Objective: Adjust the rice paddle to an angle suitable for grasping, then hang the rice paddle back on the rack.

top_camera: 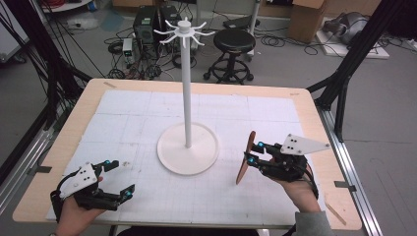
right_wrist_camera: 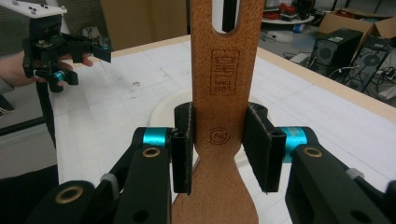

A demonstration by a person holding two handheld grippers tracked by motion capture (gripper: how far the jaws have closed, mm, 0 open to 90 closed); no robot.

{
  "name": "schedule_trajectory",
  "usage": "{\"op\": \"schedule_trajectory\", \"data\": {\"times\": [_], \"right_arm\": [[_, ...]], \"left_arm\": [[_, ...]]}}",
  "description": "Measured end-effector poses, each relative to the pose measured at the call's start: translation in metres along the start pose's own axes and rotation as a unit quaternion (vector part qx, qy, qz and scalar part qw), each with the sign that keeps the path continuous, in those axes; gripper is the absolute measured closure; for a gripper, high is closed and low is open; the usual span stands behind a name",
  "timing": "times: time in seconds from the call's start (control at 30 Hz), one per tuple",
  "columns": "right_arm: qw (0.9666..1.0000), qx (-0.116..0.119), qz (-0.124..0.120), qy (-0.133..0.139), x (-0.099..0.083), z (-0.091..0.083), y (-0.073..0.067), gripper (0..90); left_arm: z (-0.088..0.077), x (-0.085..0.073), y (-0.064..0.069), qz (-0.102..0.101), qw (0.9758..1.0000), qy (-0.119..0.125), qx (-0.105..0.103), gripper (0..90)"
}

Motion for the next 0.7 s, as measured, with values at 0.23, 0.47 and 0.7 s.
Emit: {"op": "schedule_trajectory", "data": {"times": [0.23, 0.47, 0.7], "right_arm": [[0.9999, 0.007, 0.003, 0.011, 0.004, 0.001, -0.002, 64.8], [0.9996, 0.022, 0.006, 0.015, 0.010, 0.013, -0.006, 64.8], [0.9978, 0.057, -0.019, 0.027, 0.023, 0.019, -0.006, 64.8]], "left_arm": [[0.000, 0.000, 0.001, 0.000, 1.0000, -0.001, -0.001, 1.8], [0.000, 0.002, 0.001, -0.005, 1.0000, 0.007, -0.005, 1.8], [-0.002, 0.001, 0.002, -0.005, 0.9999, 0.008, -0.002, 1.8]]}}
Point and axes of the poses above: each handheld gripper's, and its own axes: z roughly forward along the jaws, x roughly out of its top, y roughly to its right, the point moved 2 cm from there along z, roughly forward along the jaws, and after that the axes turned 7 degrees about -z, right-handed, at the moved point
